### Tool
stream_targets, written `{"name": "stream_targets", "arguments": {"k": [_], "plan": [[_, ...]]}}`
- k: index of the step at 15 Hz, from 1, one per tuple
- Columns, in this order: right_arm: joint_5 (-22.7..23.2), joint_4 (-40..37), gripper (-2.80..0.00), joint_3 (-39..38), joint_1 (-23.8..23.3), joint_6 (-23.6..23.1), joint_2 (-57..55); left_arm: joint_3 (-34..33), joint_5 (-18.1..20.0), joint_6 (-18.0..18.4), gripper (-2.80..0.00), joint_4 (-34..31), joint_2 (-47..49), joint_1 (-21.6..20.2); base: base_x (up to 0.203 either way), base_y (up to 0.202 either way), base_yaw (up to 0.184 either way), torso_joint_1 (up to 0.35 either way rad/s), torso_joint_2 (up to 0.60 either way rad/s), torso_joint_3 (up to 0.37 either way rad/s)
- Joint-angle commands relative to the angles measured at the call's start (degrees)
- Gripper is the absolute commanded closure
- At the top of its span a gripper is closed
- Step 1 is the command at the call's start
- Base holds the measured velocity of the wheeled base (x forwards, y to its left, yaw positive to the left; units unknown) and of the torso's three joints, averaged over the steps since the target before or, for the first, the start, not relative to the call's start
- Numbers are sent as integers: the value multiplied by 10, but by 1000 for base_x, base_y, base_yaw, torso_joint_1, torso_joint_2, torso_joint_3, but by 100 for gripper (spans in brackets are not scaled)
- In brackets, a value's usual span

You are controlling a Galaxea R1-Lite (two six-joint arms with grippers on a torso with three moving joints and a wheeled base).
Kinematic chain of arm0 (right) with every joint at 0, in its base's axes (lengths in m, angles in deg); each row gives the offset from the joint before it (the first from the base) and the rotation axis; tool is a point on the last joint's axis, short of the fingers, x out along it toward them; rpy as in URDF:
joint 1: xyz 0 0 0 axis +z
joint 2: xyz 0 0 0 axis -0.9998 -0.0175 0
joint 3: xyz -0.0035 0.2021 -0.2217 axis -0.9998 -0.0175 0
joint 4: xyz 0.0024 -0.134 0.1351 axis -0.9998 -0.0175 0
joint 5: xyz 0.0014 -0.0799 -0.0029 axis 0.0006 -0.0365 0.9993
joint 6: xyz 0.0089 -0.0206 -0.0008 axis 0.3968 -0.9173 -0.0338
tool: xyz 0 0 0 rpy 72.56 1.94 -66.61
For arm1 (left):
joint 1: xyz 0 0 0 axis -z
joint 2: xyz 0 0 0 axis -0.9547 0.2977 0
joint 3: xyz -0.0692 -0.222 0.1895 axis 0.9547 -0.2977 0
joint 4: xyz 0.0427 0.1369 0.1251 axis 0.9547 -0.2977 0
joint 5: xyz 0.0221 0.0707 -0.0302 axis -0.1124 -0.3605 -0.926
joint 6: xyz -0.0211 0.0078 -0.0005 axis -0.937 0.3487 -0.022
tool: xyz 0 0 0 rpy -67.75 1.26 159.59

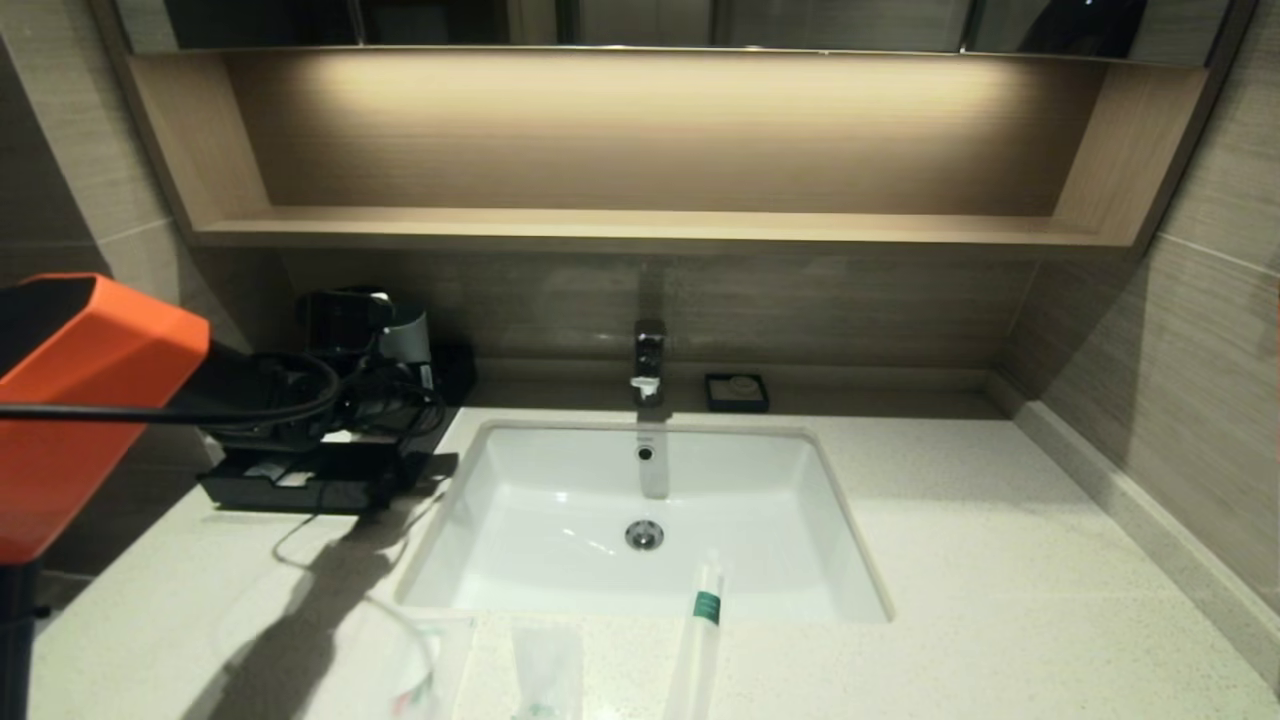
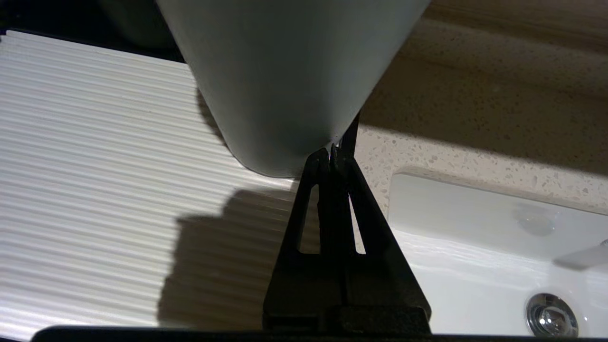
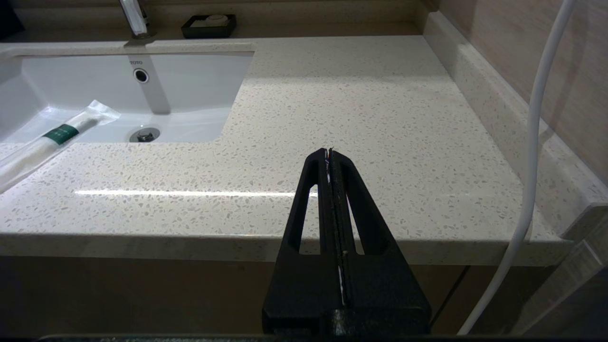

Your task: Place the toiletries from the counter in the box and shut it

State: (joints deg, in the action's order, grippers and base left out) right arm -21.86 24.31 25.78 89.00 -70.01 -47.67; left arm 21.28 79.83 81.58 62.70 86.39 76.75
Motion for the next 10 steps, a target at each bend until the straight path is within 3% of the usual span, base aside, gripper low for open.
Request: {"name": "stream_targets", "arguments": {"k": [1,10], "plan": [[0,0,0,0,0,0,-1,12,0,1,0,0,10,-4,0,0,0,0,0,0],[0,0,0,0,0,0,-1,19,0,5,0,2,2,-12,0,0,0,0,0,0]]}}
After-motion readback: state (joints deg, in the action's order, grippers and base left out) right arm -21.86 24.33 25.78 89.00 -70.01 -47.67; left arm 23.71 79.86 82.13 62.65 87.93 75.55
